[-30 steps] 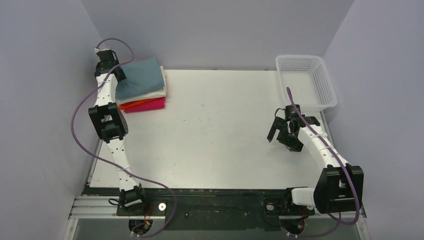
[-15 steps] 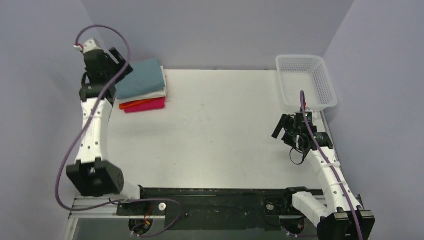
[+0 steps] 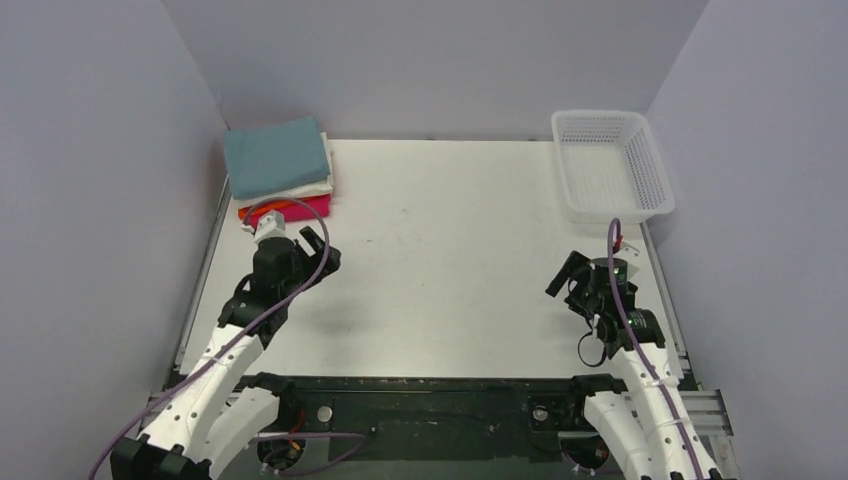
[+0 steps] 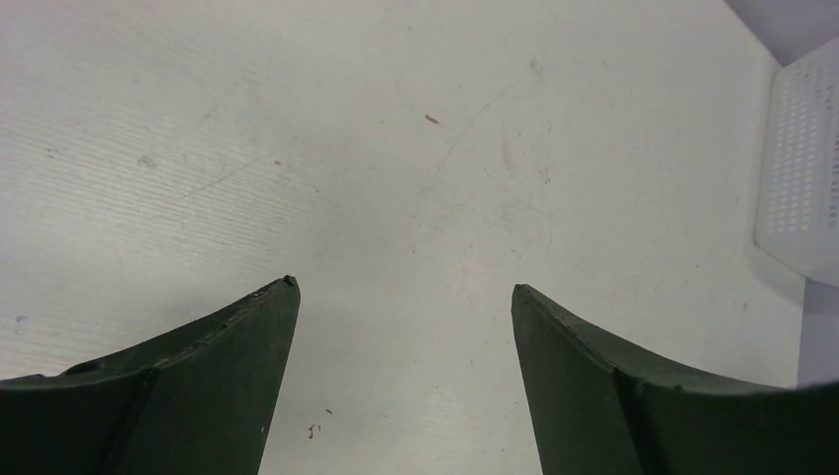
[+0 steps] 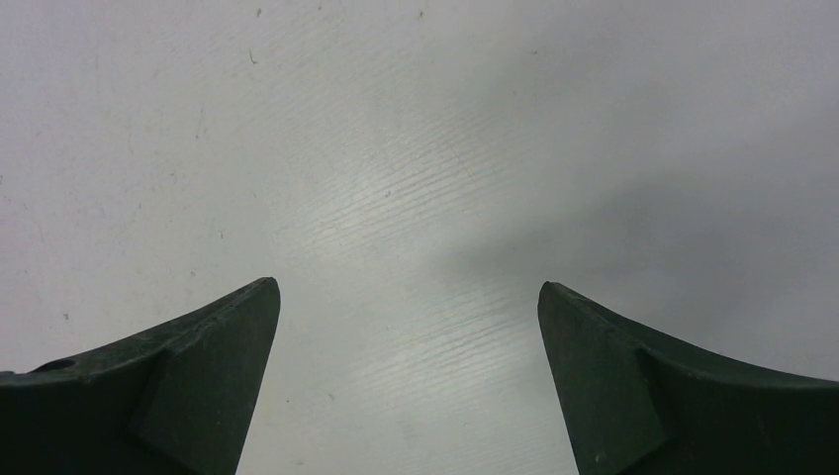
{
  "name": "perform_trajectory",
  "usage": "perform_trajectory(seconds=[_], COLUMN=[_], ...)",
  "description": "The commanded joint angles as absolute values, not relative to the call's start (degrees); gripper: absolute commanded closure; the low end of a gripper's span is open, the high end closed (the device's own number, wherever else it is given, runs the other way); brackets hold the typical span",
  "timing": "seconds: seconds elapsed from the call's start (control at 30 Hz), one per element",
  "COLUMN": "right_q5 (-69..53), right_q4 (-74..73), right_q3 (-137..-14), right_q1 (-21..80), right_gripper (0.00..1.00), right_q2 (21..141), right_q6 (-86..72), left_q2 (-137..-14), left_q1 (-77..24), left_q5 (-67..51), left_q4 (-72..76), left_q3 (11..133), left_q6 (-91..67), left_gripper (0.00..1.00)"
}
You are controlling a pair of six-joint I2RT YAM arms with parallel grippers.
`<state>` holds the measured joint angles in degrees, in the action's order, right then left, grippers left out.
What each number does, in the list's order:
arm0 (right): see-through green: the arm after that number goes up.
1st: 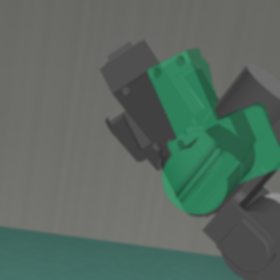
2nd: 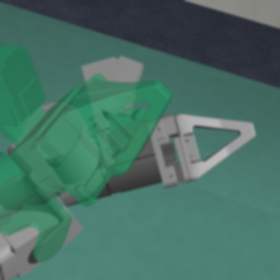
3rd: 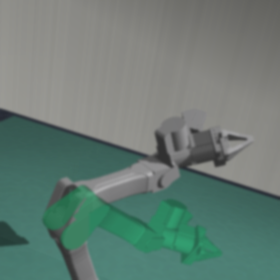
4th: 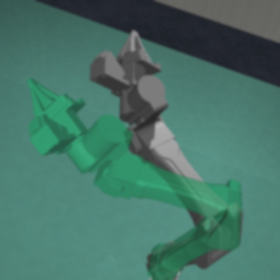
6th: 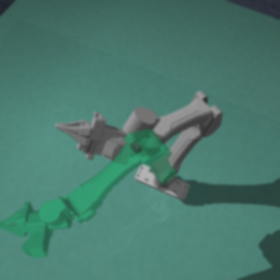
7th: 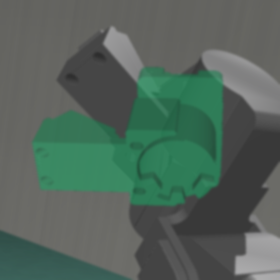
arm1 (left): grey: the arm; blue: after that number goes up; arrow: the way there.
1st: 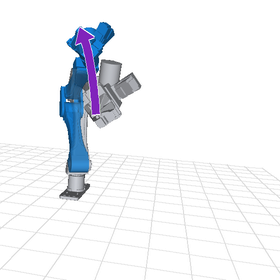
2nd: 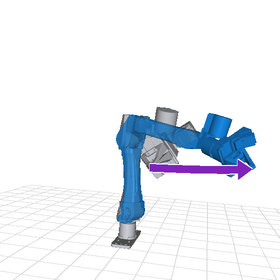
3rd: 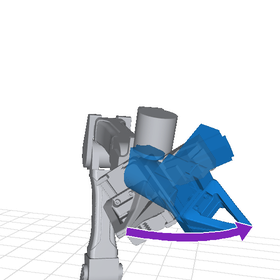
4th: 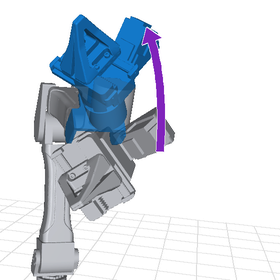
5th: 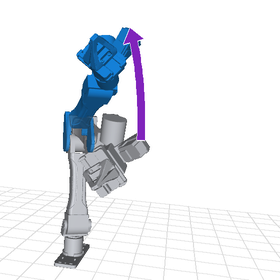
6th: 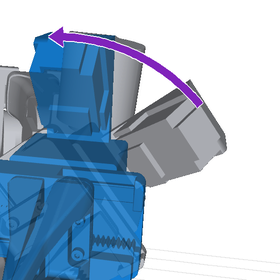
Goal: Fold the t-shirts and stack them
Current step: Reset both arms
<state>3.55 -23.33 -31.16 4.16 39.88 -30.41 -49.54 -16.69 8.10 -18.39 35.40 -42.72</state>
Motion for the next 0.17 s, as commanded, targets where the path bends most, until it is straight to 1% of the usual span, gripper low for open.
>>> perform_trajectory(seconds=[0.0,0.13], right_q5=[7.10,7.82], right_q4=[-19.99,-19.62], right_q3=[-29.69,-29.59], right_q1=[4.17,4.17], right_gripper=[0.00,0.00], right_q2=[37.13,36.07], right_q6=[-32.12,-32.08], left_q2=[-43.53,-41.58], left_q1=[-16.79,-16.79], left_q5=[13.66,11.97], left_q4=[-20.79,-19.07], left_q3=[36.78,35.59], left_q6=[-43.38,-43.75], left_gripper=[0.11,0.11])
